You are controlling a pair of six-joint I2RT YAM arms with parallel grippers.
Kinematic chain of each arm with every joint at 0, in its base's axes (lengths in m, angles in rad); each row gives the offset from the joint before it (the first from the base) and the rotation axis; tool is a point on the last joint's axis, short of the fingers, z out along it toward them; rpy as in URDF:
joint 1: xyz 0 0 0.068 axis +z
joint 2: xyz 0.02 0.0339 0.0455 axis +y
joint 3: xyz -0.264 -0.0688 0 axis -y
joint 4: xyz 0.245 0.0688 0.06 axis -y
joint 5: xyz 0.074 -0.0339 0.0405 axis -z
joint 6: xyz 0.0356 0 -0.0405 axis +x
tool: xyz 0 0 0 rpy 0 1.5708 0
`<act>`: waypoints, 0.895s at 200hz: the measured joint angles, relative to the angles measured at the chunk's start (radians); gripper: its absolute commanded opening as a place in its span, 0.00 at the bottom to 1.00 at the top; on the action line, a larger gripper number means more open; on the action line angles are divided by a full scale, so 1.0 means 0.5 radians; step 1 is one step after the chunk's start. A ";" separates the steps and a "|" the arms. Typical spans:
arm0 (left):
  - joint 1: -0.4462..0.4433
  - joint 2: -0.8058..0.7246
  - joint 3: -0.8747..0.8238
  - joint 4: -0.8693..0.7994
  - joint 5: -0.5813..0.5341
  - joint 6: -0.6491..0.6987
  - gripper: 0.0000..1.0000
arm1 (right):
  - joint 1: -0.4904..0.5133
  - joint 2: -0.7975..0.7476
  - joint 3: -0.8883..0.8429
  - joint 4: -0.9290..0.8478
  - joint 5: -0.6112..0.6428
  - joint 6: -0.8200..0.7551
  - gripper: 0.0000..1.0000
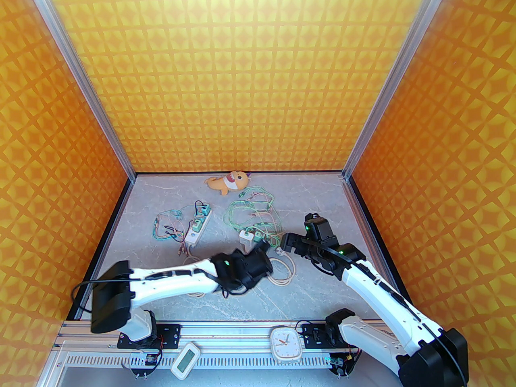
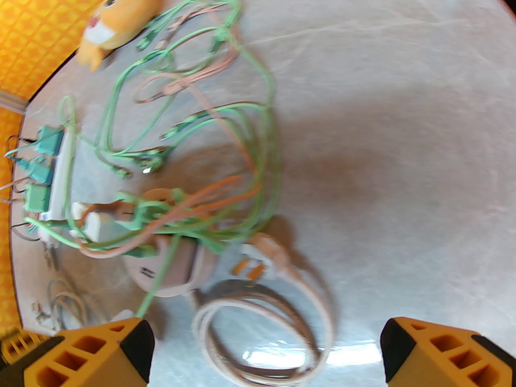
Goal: Pull the plug off the socket
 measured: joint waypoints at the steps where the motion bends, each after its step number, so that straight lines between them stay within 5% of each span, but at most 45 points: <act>1: 0.010 -0.008 -0.003 0.001 0.007 -0.002 0.79 | 0.000 0.002 0.000 0.001 -0.002 0.001 0.98; 62: 0.539 -0.411 -0.291 0.167 0.233 -0.220 1.00 | 0.157 0.300 0.052 0.127 -0.125 0.101 0.99; 80: 0.632 -0.451 -0.352 0.225 0.305 -0.272 0.99 | 0.223 0.438 0.110 0.140 -0.128 0.110 0.97; 133: 0.689 -0.436 -0.396 0.355 0.448 -0.352 0.99 | 0.256 0.685 0.175 0.111 -0.116 0.082 0.78; 179: 0.689 -0.305 -0.382 0.397 0.485 -0.349 0.99 | 0.256 0.611 0.100 0.000 -0.002 0.022 0.73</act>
